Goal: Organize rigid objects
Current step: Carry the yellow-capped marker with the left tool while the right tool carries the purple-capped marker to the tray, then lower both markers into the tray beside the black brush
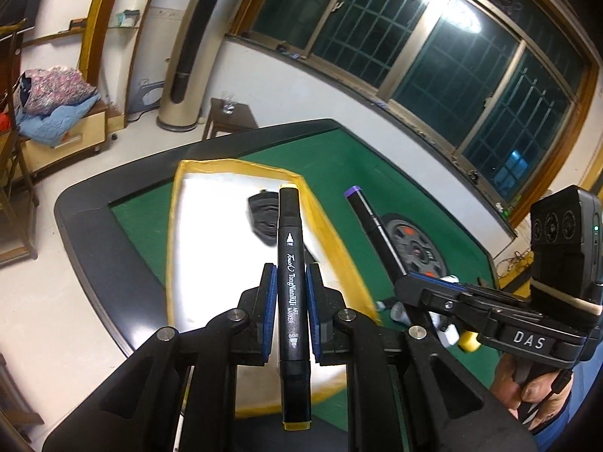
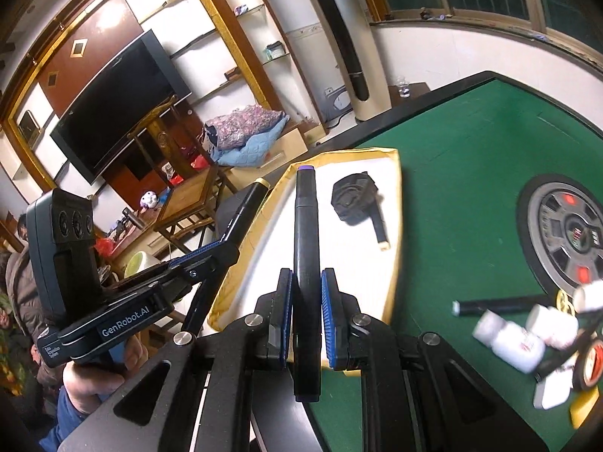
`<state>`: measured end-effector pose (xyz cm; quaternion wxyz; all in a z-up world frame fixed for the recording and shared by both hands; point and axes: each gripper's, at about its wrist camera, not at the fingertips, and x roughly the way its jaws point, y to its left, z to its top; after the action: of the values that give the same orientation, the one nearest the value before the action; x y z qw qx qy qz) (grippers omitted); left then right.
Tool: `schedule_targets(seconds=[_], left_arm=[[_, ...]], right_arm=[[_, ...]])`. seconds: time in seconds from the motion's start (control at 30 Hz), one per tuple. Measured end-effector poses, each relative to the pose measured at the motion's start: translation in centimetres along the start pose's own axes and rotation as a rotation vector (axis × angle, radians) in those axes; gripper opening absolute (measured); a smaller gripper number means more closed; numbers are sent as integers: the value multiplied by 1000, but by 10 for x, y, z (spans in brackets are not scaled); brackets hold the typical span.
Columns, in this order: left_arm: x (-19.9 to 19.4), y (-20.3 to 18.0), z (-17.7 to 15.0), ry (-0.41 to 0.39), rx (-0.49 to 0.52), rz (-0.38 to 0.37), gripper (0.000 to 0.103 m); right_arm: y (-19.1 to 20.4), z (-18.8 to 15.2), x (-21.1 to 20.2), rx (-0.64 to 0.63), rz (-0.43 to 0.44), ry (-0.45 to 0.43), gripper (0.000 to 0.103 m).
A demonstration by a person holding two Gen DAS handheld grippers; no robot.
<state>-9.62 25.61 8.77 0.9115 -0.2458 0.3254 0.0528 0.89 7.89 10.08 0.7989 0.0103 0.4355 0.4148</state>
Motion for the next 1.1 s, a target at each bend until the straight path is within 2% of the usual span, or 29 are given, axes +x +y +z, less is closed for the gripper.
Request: schedule_targets(seconds=[0.27,0.53,0.8,0.93,1.0,1.03,1.1], left_arm=[[41,31,16,77,-34,66,13],[80,45,24,156,-58,113,13],[92,48,26,188,-56,132,13],[96,45,29,197,-40,148,13],[97,44,30,199,-35,145,16],[96,45,30,196,-35,138,21],[94,45,31,188,-31,137,29]], right_arm=[[-7,18,51,19,-8,89,13],[-14,25,108,52,-40,185,13],[-18,33,131,73,-69,213,13],[-24,38,131,114,-71,182,14],[-30,40,128,143,-48,171,14],[-31,41,130,148,-41,172,15],[-34,40,126,158,-36,163,24]])
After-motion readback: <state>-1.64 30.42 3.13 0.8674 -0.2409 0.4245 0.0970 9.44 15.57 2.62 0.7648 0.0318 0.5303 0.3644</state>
